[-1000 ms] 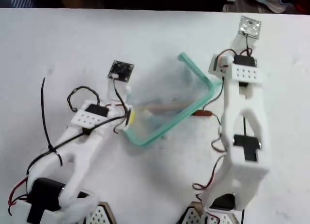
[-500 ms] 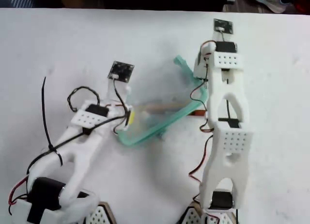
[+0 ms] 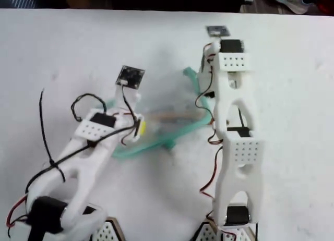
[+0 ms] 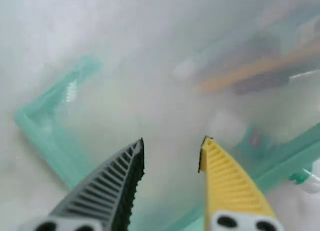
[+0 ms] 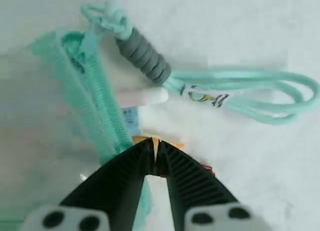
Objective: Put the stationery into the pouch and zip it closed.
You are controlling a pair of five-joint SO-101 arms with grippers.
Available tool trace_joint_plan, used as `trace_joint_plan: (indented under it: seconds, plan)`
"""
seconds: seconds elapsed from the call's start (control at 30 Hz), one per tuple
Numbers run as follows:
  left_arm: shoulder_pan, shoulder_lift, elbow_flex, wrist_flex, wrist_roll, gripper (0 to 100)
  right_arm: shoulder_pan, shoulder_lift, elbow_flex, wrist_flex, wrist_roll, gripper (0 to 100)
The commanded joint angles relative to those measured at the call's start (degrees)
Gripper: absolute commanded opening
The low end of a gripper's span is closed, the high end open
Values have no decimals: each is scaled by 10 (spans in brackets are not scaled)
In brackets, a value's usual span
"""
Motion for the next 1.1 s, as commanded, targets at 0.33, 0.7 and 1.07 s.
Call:
trace_joint_plan:
  seconds: [0.33, 0.7, 1.07]
  plan:
    - [-29, -59, -3, 3, -7, 207, -41, -262, 243, 1, 192, 18]
    - [14, -62, 35, -30, -53, 207, -49, -248, 284, -81, 129, 180]
    - [15, -59, 34, -31, -53, 207, -77, -204, 285, -134, 135, 208]
